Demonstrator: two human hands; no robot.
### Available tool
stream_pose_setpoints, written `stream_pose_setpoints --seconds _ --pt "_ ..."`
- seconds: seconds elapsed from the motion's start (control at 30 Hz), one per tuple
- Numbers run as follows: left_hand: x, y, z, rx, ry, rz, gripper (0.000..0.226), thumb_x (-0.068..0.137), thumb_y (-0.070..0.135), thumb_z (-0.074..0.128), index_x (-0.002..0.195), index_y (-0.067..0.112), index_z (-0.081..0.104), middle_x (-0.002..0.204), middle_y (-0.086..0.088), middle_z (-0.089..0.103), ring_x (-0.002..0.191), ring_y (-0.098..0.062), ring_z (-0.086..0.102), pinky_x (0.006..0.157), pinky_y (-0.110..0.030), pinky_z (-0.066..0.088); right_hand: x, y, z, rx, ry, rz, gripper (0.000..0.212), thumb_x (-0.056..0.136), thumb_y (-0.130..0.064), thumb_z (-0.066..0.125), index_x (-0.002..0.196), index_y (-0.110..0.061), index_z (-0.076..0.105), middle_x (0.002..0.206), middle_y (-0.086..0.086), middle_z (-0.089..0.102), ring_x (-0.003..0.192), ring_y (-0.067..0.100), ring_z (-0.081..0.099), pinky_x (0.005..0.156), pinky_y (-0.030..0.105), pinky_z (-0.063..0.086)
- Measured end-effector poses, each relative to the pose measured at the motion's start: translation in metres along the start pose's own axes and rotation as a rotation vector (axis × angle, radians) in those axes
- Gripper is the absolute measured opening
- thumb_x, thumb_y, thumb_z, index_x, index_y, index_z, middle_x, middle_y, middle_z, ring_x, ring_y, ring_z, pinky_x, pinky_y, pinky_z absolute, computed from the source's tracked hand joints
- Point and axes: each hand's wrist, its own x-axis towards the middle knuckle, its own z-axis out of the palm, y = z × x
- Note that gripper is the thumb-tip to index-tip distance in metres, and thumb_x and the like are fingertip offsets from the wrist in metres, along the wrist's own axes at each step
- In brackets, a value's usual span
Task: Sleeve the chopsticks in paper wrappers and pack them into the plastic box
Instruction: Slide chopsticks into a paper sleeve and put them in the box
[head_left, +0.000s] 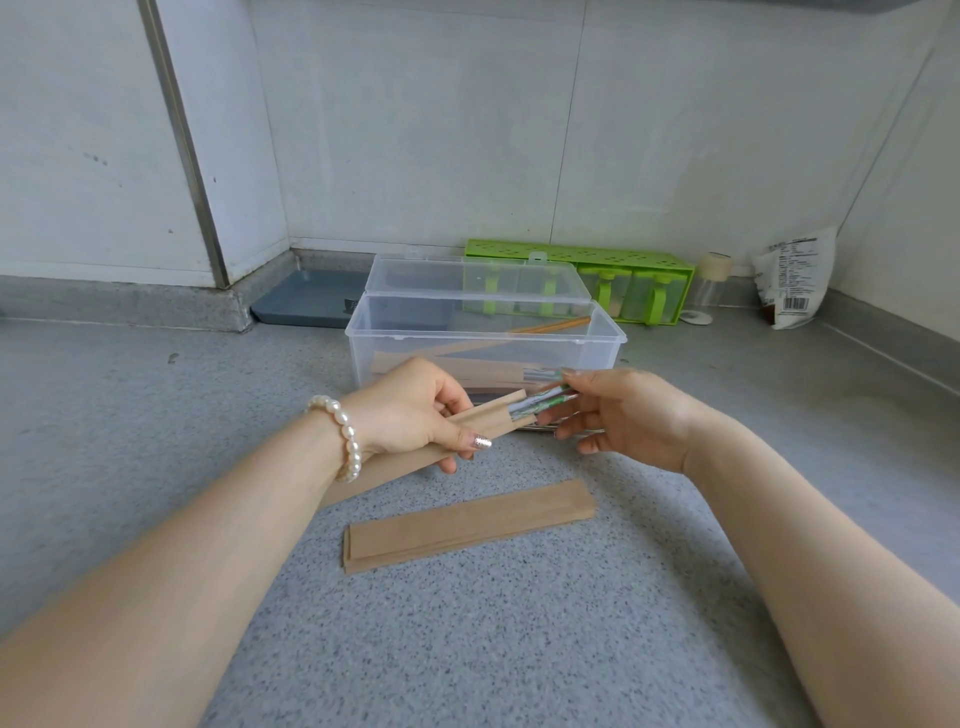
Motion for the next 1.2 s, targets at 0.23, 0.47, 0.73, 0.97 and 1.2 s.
stream_pose_setpoints --seconds 0.23,0.47,0.73,0.97,1.2 --pt "-0.001 0.001 0.002 0.015 -0.010 0.026 0.008 0.075 0.009 0.073 0.077 0.009 0.065 0.062 0.000 0.071 0.051 -0.010 0.065 0.074 -0.045 0.055 -0.003 -0.001 0.003 -0.072 -0.140 -0.028 0.027 0.097 -0.025 0.038 0.108 -0.013 0.059 0.093 0.013 0.069 0.073 0.020 0.059 0.060 0.026 0.046" --pt "-0.001 0.002 0.002 0.015 -0.011 0.029 0.008 0.075 0.011 0.073 0.079 0.009 0.066 0.064 0.000 0.071 0.053 -0.010 0.066 0.070 -0.040 0.056 -0.002 -0.001 0.003 -0.132 -0.184 -0.036 0.042 0.087 -0.041 0.041 0.114 -0.012 0.056 0.087 0.014 0.067 0.068 0.022 0.057 0.058 0.027 0.044" --pt "0.000 0.000 -0.005 -0.047 0.022 0.001 0.020 0.074 0.011 0.074 0.090 0.008 0.064 0.071 -0.004 0.073 0.052 -0.011 0.065 0.057 -0.031 0.055 -0.003 -0.008 -0.006 0.156 0.192 -0.138 0.030 0.098 -0.035 0.038 0.099 -0.011 0.054 0.063 0.010 0.058 0.053 0.021 0.051 0.052 0.029 0.041" --pt "0.001 0.000 -0.005 -0.072 0.093 0.013 0.020 0.071 0.011 0.076 0.085 0.010 0.062 0.072 -0.004 0.073 0.051 -0.012 0.064 0.054 -0.031 0.053 0.000 -0.003 0.000 0.085 0.204 -0.221 0.005 0.082 -0.005 0.063 0.082 0.000 0.063 0.058 0.007 0.063 0.046 0.014 0.055 0.045 0.021 0.046" --pt "0.000 0.004 -0.017 0.046 0.833 0.312 0.060 0.067 0.052 0.071 0.115 0.021 0.054 0.104 0.010 0.063 0.093 -0.008 0.059 0.083 -0.026 0.045 -0.004 -0.010 -0.006 0.299 0.419 -0.428 0.007 0.085 0.003 0.057 0.082 0.006 0.062 0.056 0.008 0.064 0.047 0.014 0.059 0.047 0.019 0.049"
